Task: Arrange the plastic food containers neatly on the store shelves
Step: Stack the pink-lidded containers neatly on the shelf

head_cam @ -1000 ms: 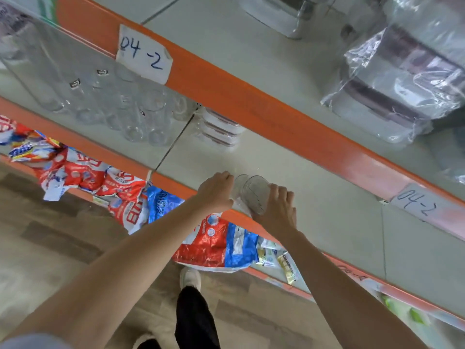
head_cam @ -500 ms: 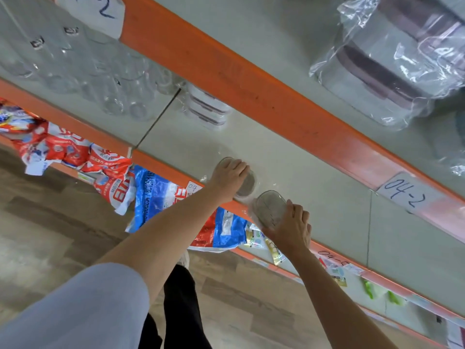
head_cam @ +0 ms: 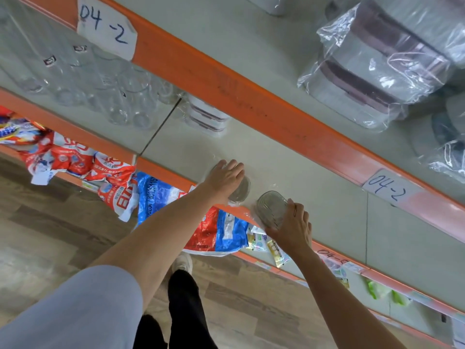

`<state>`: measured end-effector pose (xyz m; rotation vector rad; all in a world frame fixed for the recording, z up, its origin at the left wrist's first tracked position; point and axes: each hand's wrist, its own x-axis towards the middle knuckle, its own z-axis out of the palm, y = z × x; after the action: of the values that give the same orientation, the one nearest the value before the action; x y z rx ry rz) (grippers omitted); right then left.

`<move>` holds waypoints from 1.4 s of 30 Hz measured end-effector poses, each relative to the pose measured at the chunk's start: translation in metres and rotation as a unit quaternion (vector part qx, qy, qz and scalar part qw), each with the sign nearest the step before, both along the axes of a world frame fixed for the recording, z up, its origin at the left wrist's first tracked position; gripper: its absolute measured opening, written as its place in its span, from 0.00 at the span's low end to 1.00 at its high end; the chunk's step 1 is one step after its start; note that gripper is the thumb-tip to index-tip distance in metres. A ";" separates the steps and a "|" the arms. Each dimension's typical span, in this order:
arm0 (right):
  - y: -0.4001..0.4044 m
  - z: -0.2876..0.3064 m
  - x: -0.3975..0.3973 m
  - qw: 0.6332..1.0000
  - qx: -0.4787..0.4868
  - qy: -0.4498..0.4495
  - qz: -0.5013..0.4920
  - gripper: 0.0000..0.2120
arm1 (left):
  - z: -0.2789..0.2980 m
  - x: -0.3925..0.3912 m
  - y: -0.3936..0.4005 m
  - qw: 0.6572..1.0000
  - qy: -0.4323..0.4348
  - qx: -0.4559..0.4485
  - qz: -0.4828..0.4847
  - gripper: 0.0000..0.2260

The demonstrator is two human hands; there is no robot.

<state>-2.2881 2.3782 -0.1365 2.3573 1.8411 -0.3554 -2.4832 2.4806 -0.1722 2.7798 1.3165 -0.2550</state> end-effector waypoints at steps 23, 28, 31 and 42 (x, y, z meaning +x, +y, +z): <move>-0.034 0.151 -0.168 0.969 0.098 0.092 0.206 0.44 | 0.198 -0.220 -0.106 0.983 0.061 0.002 0.173 0.39; -0.023 0.215 -0.192 0.950 0.129 0.101 0.264 0.45 | 0.258 -0.256 -0.109 0.976 0.027 0.048 0.213 0.40; -0.007 0.249 -0.196 0.941 0.163 0.105 0.276 0.42 | 0.292 -0.261 -0.098 0.970 0.004 0.083 0.229 0.42; 0.107 0.331 -0.194 0.933 0.221 0.066 0.276 0.45 | 0.375 -0.251 0.007 0.961 -0.037 0.127 0.242 0.45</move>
<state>-2.4821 2.4850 0.1949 1.9313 2.7764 -0.0311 -2.7345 2.4873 0.2029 2.4986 2.0718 0.0482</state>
